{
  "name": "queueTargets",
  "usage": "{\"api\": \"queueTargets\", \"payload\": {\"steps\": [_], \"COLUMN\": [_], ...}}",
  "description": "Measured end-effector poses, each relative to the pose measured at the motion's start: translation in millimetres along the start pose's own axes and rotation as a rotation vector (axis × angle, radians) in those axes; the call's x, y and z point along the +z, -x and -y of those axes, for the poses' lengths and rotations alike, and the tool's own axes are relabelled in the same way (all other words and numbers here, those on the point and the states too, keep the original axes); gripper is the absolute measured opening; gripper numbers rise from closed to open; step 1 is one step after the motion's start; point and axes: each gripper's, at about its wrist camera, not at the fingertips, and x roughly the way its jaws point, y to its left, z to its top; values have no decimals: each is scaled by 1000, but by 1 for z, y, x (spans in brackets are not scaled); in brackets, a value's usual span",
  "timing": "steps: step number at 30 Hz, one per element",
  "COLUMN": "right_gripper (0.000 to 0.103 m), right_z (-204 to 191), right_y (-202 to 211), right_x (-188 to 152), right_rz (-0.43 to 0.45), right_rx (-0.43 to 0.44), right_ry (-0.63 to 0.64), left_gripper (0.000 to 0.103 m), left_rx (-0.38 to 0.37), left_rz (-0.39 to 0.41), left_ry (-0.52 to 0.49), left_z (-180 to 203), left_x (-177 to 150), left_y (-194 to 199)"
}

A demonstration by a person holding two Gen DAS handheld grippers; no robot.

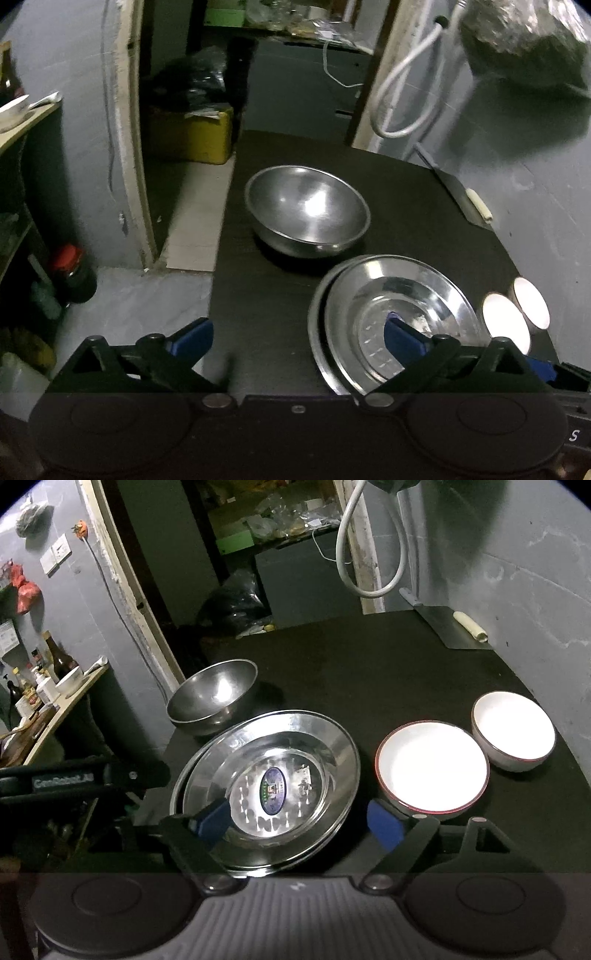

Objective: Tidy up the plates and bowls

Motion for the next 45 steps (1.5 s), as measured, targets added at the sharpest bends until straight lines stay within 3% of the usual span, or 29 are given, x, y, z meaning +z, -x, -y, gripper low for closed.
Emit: {"api": "queueTargets", "payload": {"steps": [9,13,19,24,28,33,39,45], "right_gripper": [91,103,103,103,103,102,87,74], "right_z": [-7,-11,-21,-28,-42,-59,-65,-68], "right_y": [-2,2,10,-11,-47,-90,-118,-128], "right_x": [1,-3,-3,33,75,100,104,102], "right_rz": [12,16,62,105,85,48,7,-13], "right_rx": [-4,1,-31,-61,-76,-92,-129,-123], "right_ry": [5,-2,38,69,109,186,216,214], "left_gripper": [101,102,102,102,102,102,102,102], "left_rx": [21,5,-4,-10,-25,-60,-70,-56], "left_rz": [13,24,73,114,144,108,-1,-13], "left_ry": [46,86,139,183,156,137,145,151], "left_z": [-22,-35,-58,-73,-74,-71,-67,-64], "left_x": [1,2,5,34,61,84,94,95], "left_y": [8,8,4,-15,-37,-69,-100,-108]}}
